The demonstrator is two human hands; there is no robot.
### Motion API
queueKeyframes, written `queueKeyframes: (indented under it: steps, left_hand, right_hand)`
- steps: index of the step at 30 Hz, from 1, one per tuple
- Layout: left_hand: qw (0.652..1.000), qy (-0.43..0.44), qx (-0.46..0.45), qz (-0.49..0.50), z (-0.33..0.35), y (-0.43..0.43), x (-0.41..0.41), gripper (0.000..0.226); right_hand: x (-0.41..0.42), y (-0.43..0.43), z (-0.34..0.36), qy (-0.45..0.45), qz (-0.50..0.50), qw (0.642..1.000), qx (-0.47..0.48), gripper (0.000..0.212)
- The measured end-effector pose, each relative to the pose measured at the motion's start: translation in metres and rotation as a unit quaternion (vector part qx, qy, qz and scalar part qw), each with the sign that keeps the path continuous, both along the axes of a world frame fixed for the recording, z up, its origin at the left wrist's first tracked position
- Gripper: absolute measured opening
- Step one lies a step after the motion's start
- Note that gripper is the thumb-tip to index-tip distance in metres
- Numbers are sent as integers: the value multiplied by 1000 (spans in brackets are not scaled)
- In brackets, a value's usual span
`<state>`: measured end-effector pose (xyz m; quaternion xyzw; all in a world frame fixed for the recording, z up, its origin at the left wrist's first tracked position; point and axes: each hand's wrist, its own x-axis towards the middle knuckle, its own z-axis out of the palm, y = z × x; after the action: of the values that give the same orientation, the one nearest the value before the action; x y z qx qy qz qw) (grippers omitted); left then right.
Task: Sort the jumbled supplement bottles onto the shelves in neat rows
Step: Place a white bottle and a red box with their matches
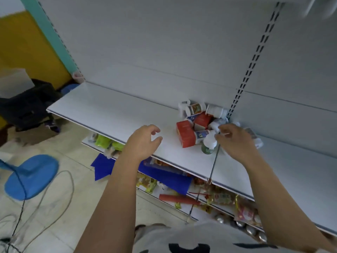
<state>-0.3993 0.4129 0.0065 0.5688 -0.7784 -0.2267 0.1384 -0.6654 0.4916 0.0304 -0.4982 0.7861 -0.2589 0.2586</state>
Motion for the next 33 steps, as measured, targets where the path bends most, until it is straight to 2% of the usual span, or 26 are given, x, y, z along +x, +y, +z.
queueKeyframes:
  steps: [3, 6, 9, 12, 17, 19, 22, 25, 29, 31, 33]
  left_hand:
    - [998, -1, 16, -57, -9, -50, -4, 35]
    - [994, -2, 26, -103, -15, -96, -9, 36]
    - [989, -15, 20, -146, -20, -134, -14, 38]
    - [985, -12, 25, -168, -27, -165, -23, 43]
    - [979, -20, 43, -198, -45, -199, -49, 56]
    - [978, -25, 48, -203, -55, -210, -64, 61]
    - [975, -15, 66, -209, -69, -220, -90, 65]
    - [974, 39, 71, -212, -81, -220, -108, 74]
    - [980, 132, 73, -133, -98, -222, -113, 70]
    - [976, 169, 85, -112, -100, -222, -110, 67]
    - [965, 232, 103, -63, -93, -220, -102, 61]
  right_hand:
    - [20, -21, -7, 8, -49, 999, 1, 31]
    - [45, -42, -15, 54, -82, 995, 19, 25]
    - [76, -63, -26, 51, -103, 993, 40, 31]
    - [99, -88, -45, 89, -97, 990, 48, 33]
    - [107, -119, -69, 178, -96, 973, 115, 59]
    - [105, -125, -76, 217, -86, 963, 137, 59]
    - [103, -131, -91, 228, -76, 959, 150, 54]
    - [106, -132, -100, 244, -83, 959, 119, 59]
    - [111, -125, -92, 188, -152, 970, 35, 63]
    - [114, -121, -78, 95, -209, 973, -24, 60]
    - [114, -120, -66, -20, -269, 959, -85, 62]
